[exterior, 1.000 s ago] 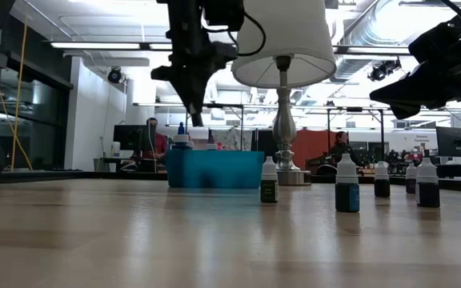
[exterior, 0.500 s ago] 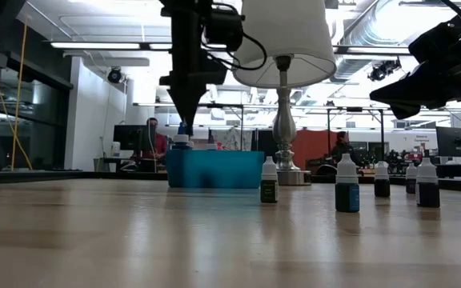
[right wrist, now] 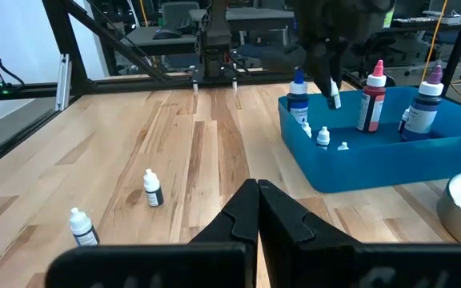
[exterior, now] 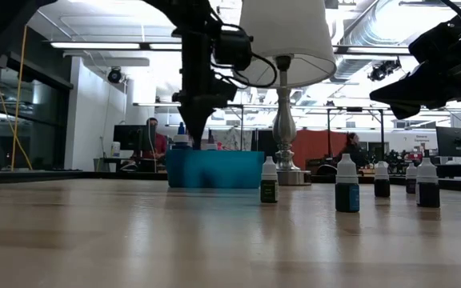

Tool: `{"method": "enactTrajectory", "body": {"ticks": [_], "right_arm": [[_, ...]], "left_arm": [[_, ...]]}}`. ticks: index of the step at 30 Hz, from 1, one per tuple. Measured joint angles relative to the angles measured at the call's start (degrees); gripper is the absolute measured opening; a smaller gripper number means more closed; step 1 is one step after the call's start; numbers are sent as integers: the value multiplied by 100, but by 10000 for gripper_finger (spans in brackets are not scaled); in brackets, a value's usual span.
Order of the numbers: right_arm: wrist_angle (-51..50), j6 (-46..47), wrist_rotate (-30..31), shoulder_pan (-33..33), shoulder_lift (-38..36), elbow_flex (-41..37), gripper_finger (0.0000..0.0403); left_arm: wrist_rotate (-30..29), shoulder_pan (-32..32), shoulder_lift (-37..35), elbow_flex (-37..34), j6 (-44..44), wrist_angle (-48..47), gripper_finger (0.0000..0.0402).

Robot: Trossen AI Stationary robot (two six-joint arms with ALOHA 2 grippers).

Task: Pick & Place food coloring
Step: Put the small black food coloring bottle into the blue bin

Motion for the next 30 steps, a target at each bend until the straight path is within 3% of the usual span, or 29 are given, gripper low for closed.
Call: {"method": "enactTrajectory", "body": {"ticks": [16, 30], "right_arm": [[0, -2, 1, -2, -1, 0, 0], [0, -2, 1, -2, -1, 0, 0]], "left_arm": [[776, 38, 362, -2, 111, 226, 61], [750, 42, 369, -533, 256, 560, 61]]}}
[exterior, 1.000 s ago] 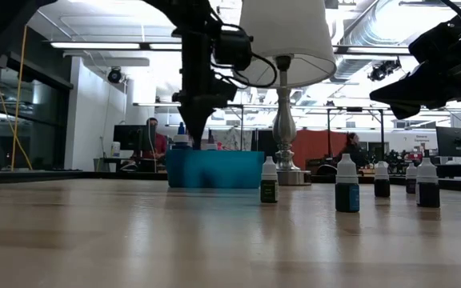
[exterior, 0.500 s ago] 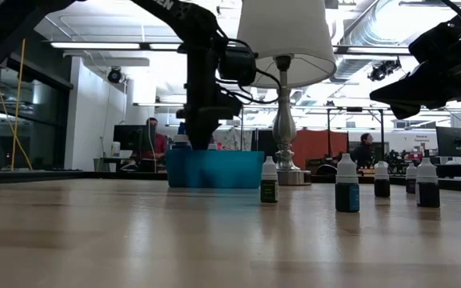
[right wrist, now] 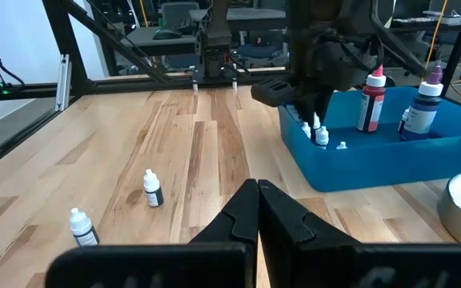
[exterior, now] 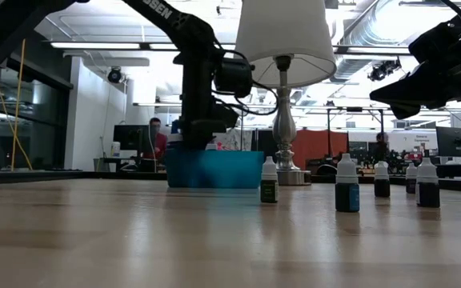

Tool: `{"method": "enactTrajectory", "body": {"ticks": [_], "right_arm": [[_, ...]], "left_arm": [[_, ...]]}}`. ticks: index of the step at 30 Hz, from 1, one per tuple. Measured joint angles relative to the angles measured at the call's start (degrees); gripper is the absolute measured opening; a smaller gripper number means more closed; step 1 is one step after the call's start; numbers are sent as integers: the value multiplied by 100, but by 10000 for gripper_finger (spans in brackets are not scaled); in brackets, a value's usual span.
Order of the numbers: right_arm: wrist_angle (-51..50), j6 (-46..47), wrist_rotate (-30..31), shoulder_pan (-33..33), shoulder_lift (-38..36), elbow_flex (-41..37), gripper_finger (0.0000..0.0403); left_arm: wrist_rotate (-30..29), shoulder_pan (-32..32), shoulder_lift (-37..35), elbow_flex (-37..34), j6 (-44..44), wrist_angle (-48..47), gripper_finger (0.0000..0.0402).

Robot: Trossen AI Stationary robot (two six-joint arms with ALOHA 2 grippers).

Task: Pick & Place food coloring
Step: Put the small black food coloring bottle into the blue bin

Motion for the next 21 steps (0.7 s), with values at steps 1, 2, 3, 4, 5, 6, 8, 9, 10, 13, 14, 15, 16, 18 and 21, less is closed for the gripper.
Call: {"method": "enactTrajectory", "body": {"ticks": [1, 2, 3, 4, 5, 6, 8, 9, 10, 13, 14, 15, 16, 18, 21], "right_arm": [[0, 0, 1, 0, 0, 1, 0], [0, 0, 1, 0, 0, 1, 0], [0, 2, 1, 2, 0, -1, 0], [0, 1, 0, 2, 0, -1, 0], [0, 2, 0, 2, 0, 0, 0], [0, 2, 0, 1, 0, 1, 0], [0, 2, 1, 2, 0, -1, 0], [0, 0, 1, 0, 0, 1, 0], [0, 2, 1, 0, 0, 1, 0], [0, 2, 1, 1, 0, 0, 0], [0, 0, 1, 1, 0, -1, 0], [0, 2, 1, 0, 0, 0, 0], [0, 1, 0, 1, 0, 0, 0], [0, 1, 1, 1, 0, -1, 0], [0, 2, 1, 0, 0, 1, 0]], "left_arm": [[-1, 0, 0, 0, 0, -13, 61], [0, 0, 0, 0, 0, 11, 61], [0, 0, -2, 2, 0, 39, 61], [0, 0, -2, 2, 0, 40, 61], [0, 0, -2, 2, 0, 35, 61], [-1, 0, -2, 2, 0, 39, 61], [-11, 0, -2, 2, 0, 35, 61], [-12, 0, -2, 2, 2, 33, 61], [-10, 0, -2, 2, 31, 33, 61], [-8, -4, -2, 2, 147, 35, 61], [-8, -4, -2, 2, 163, 35, 61], [-8, -4, -2, 2, 173, 37, 61], [-8, -4, -2, 2, 173, 38, 61], [-8, -4, -2, 2, 170, 38, 63], [-8, -4, -2, 2, 171, 37, 84]]}}
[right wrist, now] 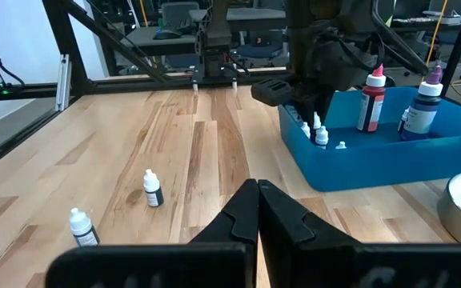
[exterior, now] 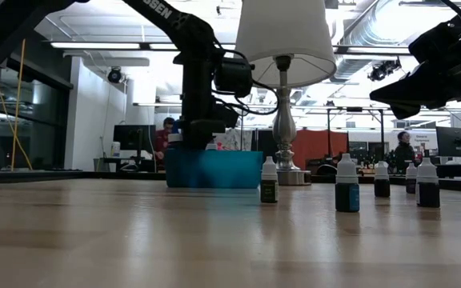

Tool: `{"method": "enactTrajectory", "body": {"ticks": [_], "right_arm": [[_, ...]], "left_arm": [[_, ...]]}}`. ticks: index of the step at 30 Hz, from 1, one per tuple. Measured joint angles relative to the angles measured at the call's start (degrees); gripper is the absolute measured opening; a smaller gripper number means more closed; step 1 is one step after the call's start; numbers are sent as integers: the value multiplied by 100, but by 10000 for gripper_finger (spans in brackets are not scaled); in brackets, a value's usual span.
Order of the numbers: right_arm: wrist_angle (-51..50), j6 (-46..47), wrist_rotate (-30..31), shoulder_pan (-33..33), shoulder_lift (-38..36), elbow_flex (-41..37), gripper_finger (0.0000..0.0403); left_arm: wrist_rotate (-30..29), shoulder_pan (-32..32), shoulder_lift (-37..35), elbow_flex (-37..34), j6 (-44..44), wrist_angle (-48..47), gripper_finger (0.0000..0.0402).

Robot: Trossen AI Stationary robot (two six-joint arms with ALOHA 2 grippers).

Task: Pick & Place food coloring
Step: Put the small black food coloring bottle into the blue bin, then put the left small black food coloring bottle into the blue bin

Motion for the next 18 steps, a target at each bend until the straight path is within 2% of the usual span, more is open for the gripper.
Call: {"method": "enactTrajectory", "body": {"ticks": [9, 18], "right_arm": [[0, -1, -1, 1, 0, -1, 0], [0, -2, 0, 2, 0, 0, 0]], "left_arm": [[-2, 0, 0, 0, 41, 34, 183], [-161, 4, -2, 324, 175, -50, 202]]}}
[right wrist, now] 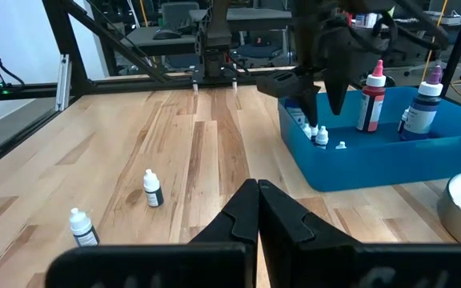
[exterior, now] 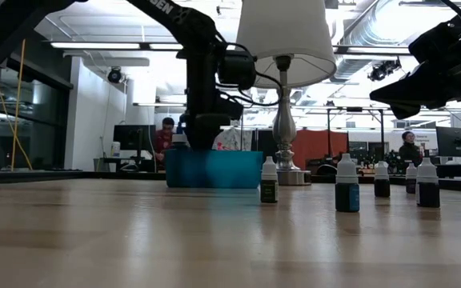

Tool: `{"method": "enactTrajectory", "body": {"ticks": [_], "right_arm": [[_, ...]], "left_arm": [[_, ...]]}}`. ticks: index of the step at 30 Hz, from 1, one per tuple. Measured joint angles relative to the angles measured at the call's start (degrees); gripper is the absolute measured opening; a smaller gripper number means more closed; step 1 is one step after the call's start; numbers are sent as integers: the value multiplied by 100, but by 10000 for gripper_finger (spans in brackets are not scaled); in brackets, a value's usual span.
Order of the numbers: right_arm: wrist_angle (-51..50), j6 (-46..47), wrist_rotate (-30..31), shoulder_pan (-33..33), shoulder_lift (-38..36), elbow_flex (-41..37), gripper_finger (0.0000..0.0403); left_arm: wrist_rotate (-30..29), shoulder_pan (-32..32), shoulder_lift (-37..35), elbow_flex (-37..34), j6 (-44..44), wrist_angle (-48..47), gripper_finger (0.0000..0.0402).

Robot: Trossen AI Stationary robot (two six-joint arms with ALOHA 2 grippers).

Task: Pick & Place food coloring
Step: Put the left small black food coloring bottle into the blue bin

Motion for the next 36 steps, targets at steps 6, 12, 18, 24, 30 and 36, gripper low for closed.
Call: {"method": "enactTrajectory", "body": {"ticks": [6, 12, 18, 24, 30, 36], "right_arm": [[0, 1, -1, -1, 0, -2, 0], [0, 2, 0, -1, 0, -1, 0], [0, 1, -2, -1, 0, -1, 0], [0, 2, -2, -2, 0, -1, 0], [0, 2, -2, -2, 2, -2, 0], [0, 0, 0, -2, 2, 0, 0]], "left_arm": [[-50, 0, -2, 84, 17, -148, 202], [-178, 8, -62, 92, 19, -152, 202], [-220, 81, -242, 94, 19, -175, 202], [-210, 72, -448, 94, 325, -298, 202], [-183, 0, -566, 94, 880, -315, 202], [-198, -126, -610, 94, 1295, -176, 202]]}}
